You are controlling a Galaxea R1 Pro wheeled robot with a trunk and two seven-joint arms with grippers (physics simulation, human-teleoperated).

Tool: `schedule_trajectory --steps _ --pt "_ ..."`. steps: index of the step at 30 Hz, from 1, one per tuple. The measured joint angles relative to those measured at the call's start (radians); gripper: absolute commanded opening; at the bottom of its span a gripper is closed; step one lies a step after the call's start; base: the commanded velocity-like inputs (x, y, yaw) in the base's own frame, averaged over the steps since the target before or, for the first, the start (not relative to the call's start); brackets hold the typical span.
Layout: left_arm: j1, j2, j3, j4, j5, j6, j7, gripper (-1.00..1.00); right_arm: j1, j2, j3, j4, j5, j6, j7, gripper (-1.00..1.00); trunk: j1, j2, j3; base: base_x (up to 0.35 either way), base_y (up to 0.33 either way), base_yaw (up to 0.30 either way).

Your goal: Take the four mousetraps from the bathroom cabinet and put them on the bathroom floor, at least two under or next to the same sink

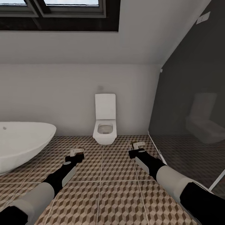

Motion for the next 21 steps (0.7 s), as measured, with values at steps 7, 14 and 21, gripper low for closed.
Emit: schedule_trajectory --steps 7,14,21 --pt "0.0 -0.001 -0.004 0.001 0.0 0.0 0.0 -1.0 0.0 0.0 0.0 0.0 0.0 0.0 0.0 -1.0 0.027 -0.049 -0.022 0.0 0.0 0.0" --pt "0.0 -0.001 -0.004 0.001 -0.001 -0.001 0.0 -1.0 0.0 0.001 0.0 0.0 0.0 0.0 0.0 -1.0 0.054 -0.098 -0.044 0.0 0.0 0.0" --pt "0.0 0.002 -0.003 -0.003 -0.003 -0.002 0.0 -1.0 0.0 0.001 0.001 0.0 0.0 0.0 0.0 -1.0 0.081 -0.147 -0.066 0.0 0.0 0.0"
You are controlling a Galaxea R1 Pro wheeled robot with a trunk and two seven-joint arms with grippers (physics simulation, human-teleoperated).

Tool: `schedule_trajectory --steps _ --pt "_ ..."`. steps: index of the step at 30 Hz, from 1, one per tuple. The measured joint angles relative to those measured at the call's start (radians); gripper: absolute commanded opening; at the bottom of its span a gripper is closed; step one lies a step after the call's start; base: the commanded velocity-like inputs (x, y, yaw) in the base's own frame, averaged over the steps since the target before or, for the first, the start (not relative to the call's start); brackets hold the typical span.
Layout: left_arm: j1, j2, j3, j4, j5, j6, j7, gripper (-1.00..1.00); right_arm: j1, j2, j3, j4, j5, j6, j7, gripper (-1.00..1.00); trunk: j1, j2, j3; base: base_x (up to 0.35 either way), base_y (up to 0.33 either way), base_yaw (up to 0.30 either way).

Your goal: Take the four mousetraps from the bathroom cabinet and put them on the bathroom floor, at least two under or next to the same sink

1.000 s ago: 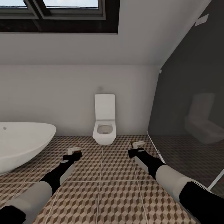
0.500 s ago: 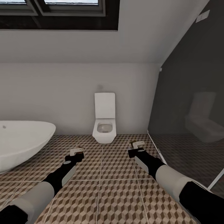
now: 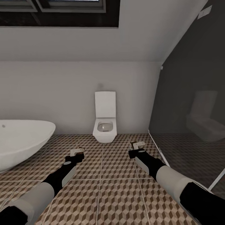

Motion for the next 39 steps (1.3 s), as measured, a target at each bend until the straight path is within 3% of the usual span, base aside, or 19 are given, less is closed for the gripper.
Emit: schedule_trajectory --steps 39 --pt "0.0 0.011 0.004 -0.058 0.0 0.009 0.0 -1.0 0.0 0.003 0.001 0.02 0.0 0.0 0.0 -1.0 0.15 -0.273 -0.122 0.0 0.0 0.0"
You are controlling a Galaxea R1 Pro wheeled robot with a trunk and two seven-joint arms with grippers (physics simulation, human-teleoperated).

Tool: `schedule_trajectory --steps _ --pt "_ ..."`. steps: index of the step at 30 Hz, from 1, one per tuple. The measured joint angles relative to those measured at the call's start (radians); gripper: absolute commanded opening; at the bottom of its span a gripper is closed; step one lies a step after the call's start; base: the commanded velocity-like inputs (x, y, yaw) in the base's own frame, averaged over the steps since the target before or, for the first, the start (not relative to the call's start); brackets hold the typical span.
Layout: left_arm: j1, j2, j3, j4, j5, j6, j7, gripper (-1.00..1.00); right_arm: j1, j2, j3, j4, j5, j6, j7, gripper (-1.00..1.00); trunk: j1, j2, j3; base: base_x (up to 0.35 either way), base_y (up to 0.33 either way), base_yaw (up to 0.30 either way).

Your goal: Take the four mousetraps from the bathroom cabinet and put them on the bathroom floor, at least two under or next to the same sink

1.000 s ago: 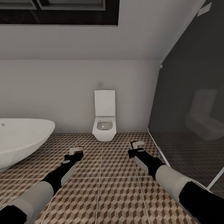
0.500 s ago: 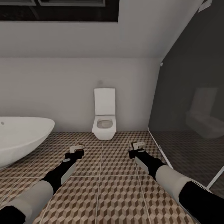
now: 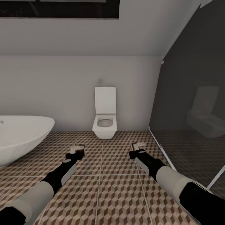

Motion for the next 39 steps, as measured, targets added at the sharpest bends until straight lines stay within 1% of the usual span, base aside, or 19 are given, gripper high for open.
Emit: schedule_trajectory --steps 39 --pt "0.0 0.0 -0.004 0.002 0.0 0.0 0.001 -1.0 0.0 0.0 0.0 0.0 -0.001 0.0 0.0 -1.0 0.15 -0.273 -0.122 0.0 0.0 0.0"
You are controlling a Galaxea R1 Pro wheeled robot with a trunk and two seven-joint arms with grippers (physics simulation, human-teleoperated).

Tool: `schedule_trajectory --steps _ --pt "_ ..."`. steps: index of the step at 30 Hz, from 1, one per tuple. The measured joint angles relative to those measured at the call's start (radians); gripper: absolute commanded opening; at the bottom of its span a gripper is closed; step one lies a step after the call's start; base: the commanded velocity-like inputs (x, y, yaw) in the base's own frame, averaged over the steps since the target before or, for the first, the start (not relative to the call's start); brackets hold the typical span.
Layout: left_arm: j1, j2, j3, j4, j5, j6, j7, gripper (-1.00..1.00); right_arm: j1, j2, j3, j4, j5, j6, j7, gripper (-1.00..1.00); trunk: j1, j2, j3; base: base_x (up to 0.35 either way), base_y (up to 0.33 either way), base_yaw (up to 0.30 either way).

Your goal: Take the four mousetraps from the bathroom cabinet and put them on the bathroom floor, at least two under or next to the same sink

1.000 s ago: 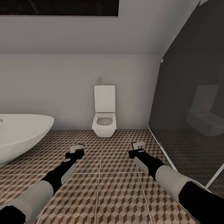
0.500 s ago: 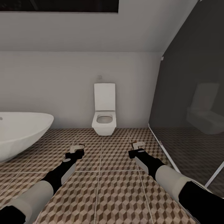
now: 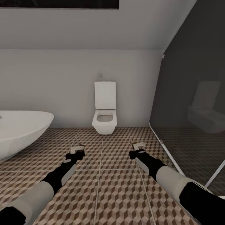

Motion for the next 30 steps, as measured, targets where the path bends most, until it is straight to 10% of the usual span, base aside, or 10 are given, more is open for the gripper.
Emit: schedule_trajectory --steps 30 --pt "0.0 -0.002 0.0 0.003 0.0 0.0 0.0 -1.0 0.0 0.0 0.0 0.0 0.0 0.0 0.0 -1.0 0.115 -0.21 -0.094 0.0 0.0 0.0"
